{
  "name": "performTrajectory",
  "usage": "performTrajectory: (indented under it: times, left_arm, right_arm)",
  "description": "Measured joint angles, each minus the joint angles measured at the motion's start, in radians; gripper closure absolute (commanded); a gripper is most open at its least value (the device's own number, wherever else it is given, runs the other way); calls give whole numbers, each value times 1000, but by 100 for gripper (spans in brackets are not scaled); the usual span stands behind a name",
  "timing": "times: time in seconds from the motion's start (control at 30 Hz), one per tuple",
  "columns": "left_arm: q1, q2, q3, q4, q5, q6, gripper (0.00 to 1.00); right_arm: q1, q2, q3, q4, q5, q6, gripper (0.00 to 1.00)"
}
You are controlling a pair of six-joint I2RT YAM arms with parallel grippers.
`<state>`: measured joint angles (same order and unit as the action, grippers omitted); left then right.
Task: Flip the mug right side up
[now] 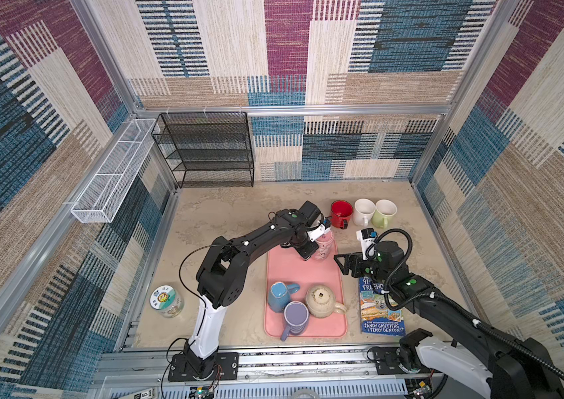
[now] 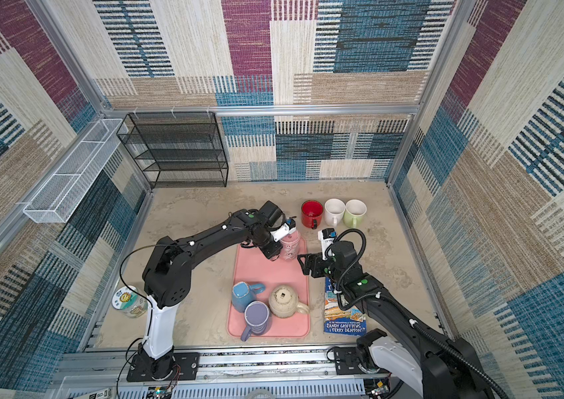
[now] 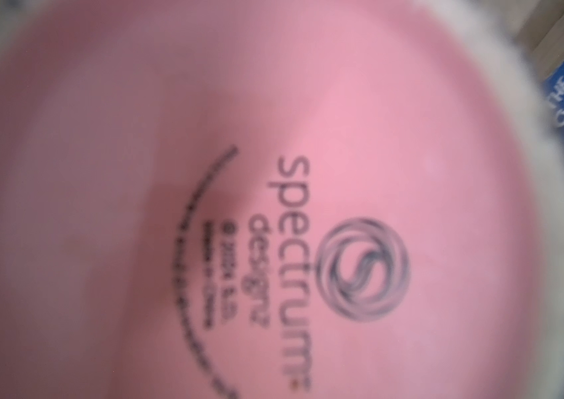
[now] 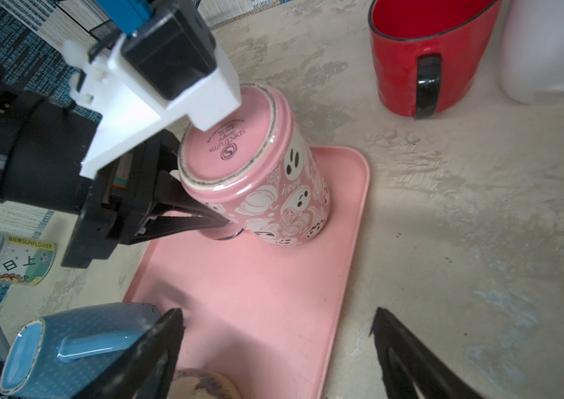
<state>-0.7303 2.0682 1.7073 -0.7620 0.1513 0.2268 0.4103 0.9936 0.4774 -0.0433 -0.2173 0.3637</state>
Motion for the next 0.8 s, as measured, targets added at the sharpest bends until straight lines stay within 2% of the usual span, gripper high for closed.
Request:
performTrajectory:
  times: [0.23,0.43,0.6,0.8]
  left_arm:
    - [32,-82,-32,20,98,-63,100]
    - [78,-195,-127,89,192,-135,100]
    - [127,-283,-223,166,287,-205,100]
    - [166,-380,-320,282,408,-286,100]
  right_arm:
    - [0,-3,0,7,-50,0,12]
    - [0,-30,-10,31,-120,0,12]
    - [0,-43,-34,97,-211,8,11]
    - [-5,12,-72,254,-361,82,11]
